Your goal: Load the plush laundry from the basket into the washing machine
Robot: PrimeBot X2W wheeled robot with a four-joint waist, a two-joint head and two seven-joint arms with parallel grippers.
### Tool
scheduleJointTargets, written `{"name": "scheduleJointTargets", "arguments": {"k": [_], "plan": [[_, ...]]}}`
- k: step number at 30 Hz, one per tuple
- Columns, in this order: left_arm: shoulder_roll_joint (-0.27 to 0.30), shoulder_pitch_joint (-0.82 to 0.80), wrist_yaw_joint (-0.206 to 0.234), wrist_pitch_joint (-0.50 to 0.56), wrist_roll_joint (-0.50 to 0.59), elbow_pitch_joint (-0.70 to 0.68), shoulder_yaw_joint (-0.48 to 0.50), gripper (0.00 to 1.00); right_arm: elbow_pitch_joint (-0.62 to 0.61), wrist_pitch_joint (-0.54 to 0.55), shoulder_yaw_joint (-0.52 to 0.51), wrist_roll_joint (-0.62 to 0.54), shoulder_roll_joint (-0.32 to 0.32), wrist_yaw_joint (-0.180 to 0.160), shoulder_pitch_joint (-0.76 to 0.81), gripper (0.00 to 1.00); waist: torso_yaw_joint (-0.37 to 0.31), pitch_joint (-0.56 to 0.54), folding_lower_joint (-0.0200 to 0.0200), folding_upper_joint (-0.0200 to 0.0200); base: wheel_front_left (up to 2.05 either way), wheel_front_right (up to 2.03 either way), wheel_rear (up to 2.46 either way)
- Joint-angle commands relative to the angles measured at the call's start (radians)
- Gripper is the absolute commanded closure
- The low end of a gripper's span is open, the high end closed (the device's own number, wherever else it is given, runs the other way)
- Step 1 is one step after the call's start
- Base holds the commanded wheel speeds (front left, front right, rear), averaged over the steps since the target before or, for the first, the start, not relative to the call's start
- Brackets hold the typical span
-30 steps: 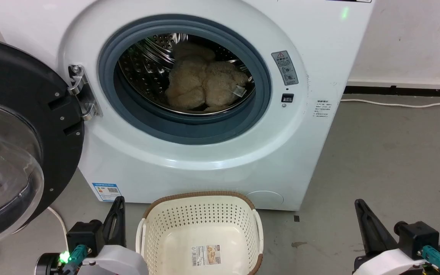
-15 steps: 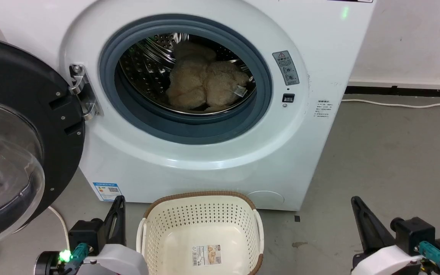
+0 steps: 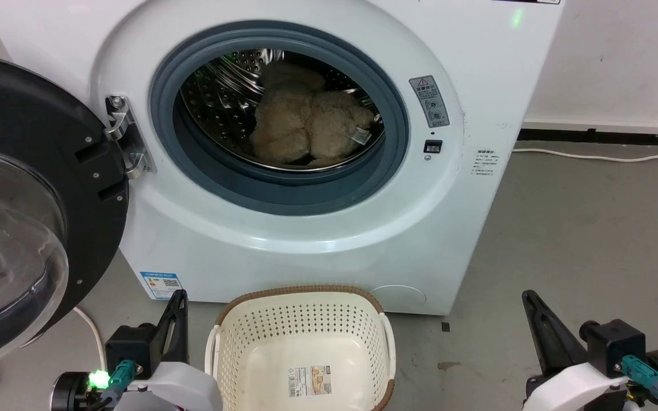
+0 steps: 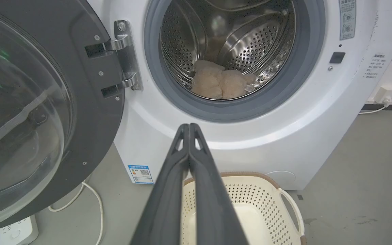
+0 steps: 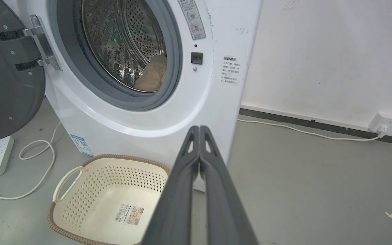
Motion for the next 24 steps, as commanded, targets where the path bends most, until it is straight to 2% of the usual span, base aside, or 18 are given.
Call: {"name": "scheduleJointTargets", "arguments": {"k": [1,24], "plan": [[-0.006,-0.013,-0.006,0.003,0.012,-0.007,0.005,1.0,-0.007,0.007,0.001,-0.011,0.0,-0.001,-0.016,1.0,0.0,0.0,0.0,0.0,0.0,0.0,0.0],[-0.016,-0.016,-0.013,0.018,0.044,-0.017,0.014,1.0,-0.014,0.026,0.002,-0.032,0.0,-0.001,-0.026,1.0,0.003,0.0,0.0,0.0,0.0,0.0,0.0]]}}
